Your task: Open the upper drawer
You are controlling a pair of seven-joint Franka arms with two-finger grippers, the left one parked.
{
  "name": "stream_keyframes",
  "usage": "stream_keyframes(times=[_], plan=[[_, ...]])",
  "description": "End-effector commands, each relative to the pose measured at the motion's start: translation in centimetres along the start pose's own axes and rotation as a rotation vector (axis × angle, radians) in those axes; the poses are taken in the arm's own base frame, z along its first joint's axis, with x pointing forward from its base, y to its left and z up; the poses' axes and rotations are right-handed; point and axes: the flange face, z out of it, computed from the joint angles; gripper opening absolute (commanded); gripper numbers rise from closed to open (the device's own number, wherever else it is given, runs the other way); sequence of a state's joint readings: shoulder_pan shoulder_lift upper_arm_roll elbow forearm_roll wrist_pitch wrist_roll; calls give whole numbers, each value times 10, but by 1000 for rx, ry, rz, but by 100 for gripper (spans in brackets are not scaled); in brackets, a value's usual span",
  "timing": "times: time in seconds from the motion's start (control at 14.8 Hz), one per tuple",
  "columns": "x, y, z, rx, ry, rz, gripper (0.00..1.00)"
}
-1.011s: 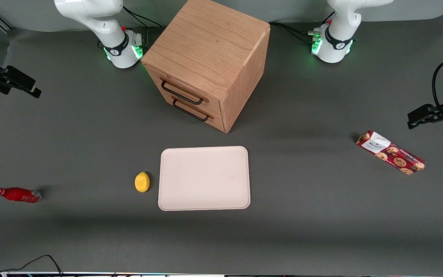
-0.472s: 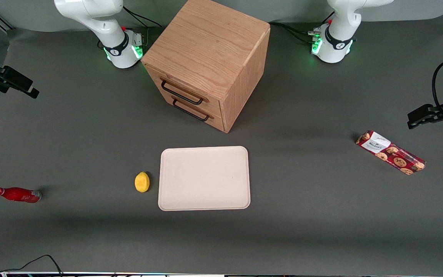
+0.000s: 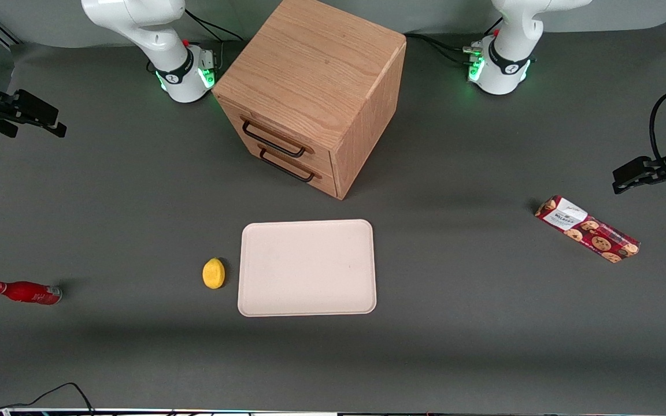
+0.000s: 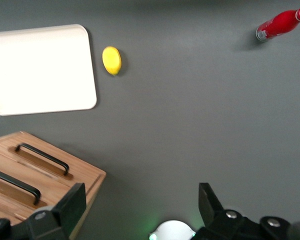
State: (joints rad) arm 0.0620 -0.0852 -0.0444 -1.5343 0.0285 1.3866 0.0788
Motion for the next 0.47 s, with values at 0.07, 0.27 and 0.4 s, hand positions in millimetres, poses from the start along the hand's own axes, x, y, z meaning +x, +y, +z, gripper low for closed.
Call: stream_keyframes(times=[0.07,0.27,0.4], plan=[[-4,-16,0,-72,-19,-60,100],[-4,-16,1,-72,-20,-63,100],[-4,-16,0,-72,-19,-62,100]])
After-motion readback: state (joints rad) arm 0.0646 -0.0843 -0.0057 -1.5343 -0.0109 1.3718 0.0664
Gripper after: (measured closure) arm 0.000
